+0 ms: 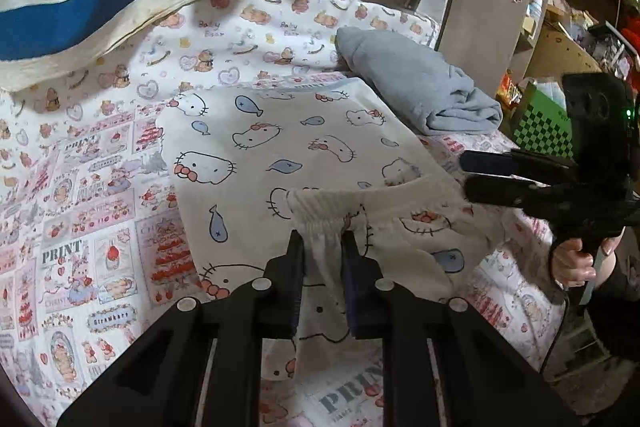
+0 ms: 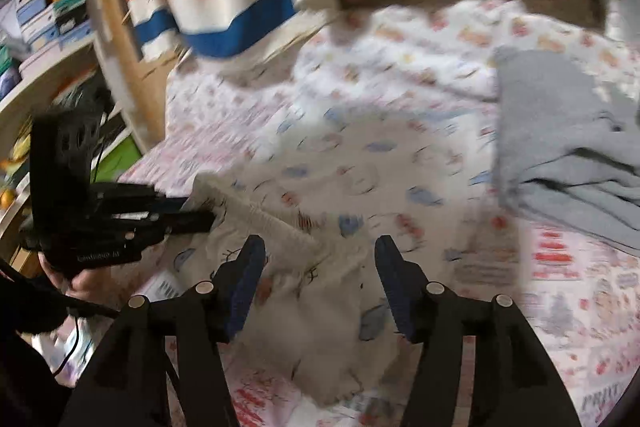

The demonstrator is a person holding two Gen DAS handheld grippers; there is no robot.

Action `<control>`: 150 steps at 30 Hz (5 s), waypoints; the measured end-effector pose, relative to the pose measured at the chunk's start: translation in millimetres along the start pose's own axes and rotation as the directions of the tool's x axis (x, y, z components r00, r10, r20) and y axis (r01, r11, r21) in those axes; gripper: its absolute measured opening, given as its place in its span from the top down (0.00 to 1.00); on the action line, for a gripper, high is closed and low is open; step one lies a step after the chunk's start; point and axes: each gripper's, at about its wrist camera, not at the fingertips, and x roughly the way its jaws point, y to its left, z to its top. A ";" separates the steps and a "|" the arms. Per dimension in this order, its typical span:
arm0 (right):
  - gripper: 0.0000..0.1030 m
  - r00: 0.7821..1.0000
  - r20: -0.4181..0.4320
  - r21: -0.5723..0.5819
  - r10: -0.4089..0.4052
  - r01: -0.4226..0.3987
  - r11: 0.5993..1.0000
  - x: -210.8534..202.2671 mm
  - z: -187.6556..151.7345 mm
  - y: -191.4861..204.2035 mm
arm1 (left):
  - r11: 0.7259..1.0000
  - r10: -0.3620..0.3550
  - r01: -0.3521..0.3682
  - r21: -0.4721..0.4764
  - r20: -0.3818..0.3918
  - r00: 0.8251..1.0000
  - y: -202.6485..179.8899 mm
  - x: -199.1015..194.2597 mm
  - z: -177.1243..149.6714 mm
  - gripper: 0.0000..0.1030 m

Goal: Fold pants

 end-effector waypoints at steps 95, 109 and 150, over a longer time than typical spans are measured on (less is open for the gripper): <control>0.50 0.970 0.036 -0.380 -0.241 0.236 0.894 -5.8 -43.5 73.9 | 0.982 0.177 -0.177 0.070 -0.001 0.984 -14.3 -14.9 -26.4 0.63; 0.36 0.957 -0.152 -0.277 -0.246 0.198 0.940 24.3 -35.0 36.4 | 0.988 0.154 -0.154 0.005 -0.065 0.986 2.8 -1.7 -27.0 0.62; 0.86 0.988 -0.126 -0.213 -0.090 0.062 0.975 -30.9 -50.6 83.3 | 0.996 0.088 -0.089 -0.005 -0.084 0.993 -17.6 -84.4 -56.5 0.95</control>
